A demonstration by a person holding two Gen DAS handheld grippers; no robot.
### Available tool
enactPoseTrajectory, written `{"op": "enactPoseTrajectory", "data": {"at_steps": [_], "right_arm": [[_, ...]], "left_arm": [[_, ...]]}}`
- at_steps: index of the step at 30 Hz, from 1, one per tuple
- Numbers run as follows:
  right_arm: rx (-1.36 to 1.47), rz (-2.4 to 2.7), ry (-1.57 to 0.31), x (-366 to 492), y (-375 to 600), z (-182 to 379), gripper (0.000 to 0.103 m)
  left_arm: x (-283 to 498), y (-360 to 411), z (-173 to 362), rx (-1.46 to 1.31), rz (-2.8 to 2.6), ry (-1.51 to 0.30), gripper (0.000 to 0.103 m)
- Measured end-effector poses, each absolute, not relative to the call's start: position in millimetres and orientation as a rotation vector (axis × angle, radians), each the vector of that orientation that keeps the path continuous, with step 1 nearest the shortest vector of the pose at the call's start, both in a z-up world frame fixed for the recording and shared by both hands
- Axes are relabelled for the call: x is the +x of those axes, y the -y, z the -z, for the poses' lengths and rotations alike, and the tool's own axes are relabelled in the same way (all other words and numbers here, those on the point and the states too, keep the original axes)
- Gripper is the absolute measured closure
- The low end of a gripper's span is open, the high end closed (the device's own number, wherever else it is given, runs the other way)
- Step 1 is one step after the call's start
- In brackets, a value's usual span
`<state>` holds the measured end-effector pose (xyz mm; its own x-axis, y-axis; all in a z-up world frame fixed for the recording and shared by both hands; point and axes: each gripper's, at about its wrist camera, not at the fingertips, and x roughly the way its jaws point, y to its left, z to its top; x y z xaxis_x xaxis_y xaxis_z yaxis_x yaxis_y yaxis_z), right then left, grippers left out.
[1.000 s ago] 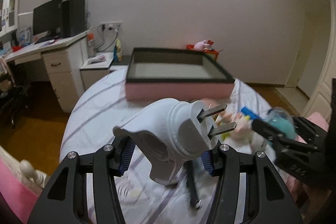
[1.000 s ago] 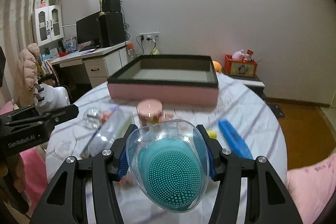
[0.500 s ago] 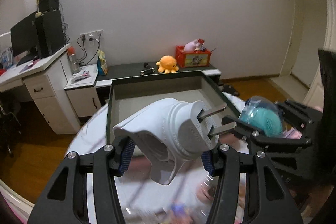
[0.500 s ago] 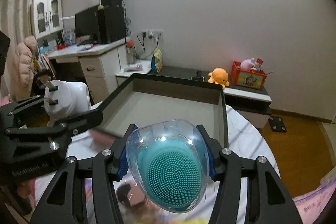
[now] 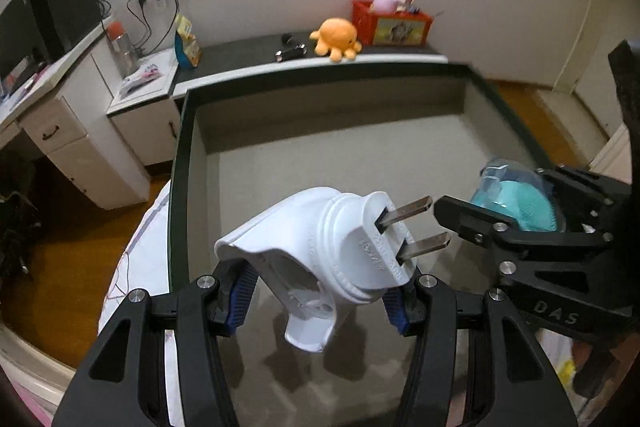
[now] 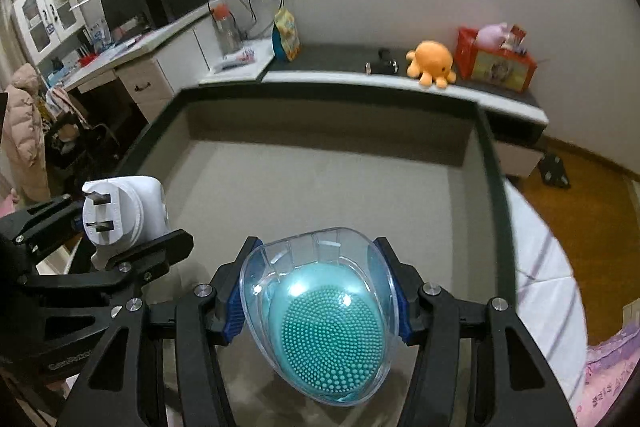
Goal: Organize rigid objects
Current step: 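Carry plug adapter and face brush into the pink tray and open both tools, then withdraw both tools from the tray back over the bed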
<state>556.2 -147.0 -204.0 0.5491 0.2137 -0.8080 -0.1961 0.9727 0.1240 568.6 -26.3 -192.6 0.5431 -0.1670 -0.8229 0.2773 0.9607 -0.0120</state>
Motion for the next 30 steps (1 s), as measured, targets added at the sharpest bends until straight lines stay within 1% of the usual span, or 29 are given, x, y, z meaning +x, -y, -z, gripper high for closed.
{"op": "enactPoseTrajectory", "data": {"at_steps": [2, 5, 7, 9, 10, 11, 12, 13, 14, 17, 21, 24, 27, 28, 29, 30], "right_arm": [[0.017, -0.236, -0.977, 559, 147, 210, 0.045], [0.034, -0.236, -0.975, 560, 148, 214, 0.045], [0.036, -0.236, -0.970, 558, 149, 213, 0.045], [0.035, -0.229, -0.953, 556, 151, 209, 0.045], [0.040, -0.231, -0.945, 555, 152, 206, 0.042], [0.046, -0.231, -0.932, 554, 154, 202, 0.037], [0.047, -0.226, -0.918, 552, 155, 196, 0.033], [0.043, -0.219, -0.903, 549, 156, 190, 0.027], [0.034, -0.213, -0.884, 543, 157, 183, 0.023], [0.046, -0.222, -0.817, 519, 162, 158, 0.023], [0.037, -0.249, -0.695, 470, 161, 121, 0.020], [0.015, -0.263, -0.603, 425, 157, 103, 0.018], [-0.001, -0.258, -0.531, 380, 155, 92, 0.017], [0.002, -0.254, -0.502, 362, 154, 89, 0.014], [0.005, -0.254, -0.485, 350, 154, 87, 0.000], [0.010, -0.260, -0.466, 335, 154, 86, 0.000]], "left_arm": [[572, 28, 201, 0.131, 0.255, -0.983, 0.047], [567, 30, 202, 0.150, 0.230, -0.971, 0.047], [563, 29, 203, 0.151, 0.223, -0.964, 0.044], [559, 26, 201, 0.141, 0.206, -0.948, 0.031], [560, 22, 199, 0.130, 0.201, -0.940, 0.029], [555, 18, 192, 0.108, 0.205, -0.921, 0.028], [552, 16, 188, 0.098, 0.211, -0.907, 0.026], [547, 14, 182, 0.095, 0.214, -0.892, 0.024], [538, 12, 174, 0.098, 0.215, -0.867, 0.019], [509, 4, 147, 0.107, 0.192, -0.768, 0.015], [449, -11, 111, 0.080, 0.165, -0.600, 0.000], [395, -26, 91, 0.050, 0.139, -0.472, 0.000], [347, -31, 82, 0.059, 0.107, -0.405, 0.000], [337, -31, 81, 0.063, 0.112, -0.399, 0.000], [323, -31, 80, 0.066, 0.131, -0.397, 0.001], [308, -32, 80, 0.053, 0.148, -0.397, 0.000]]}}
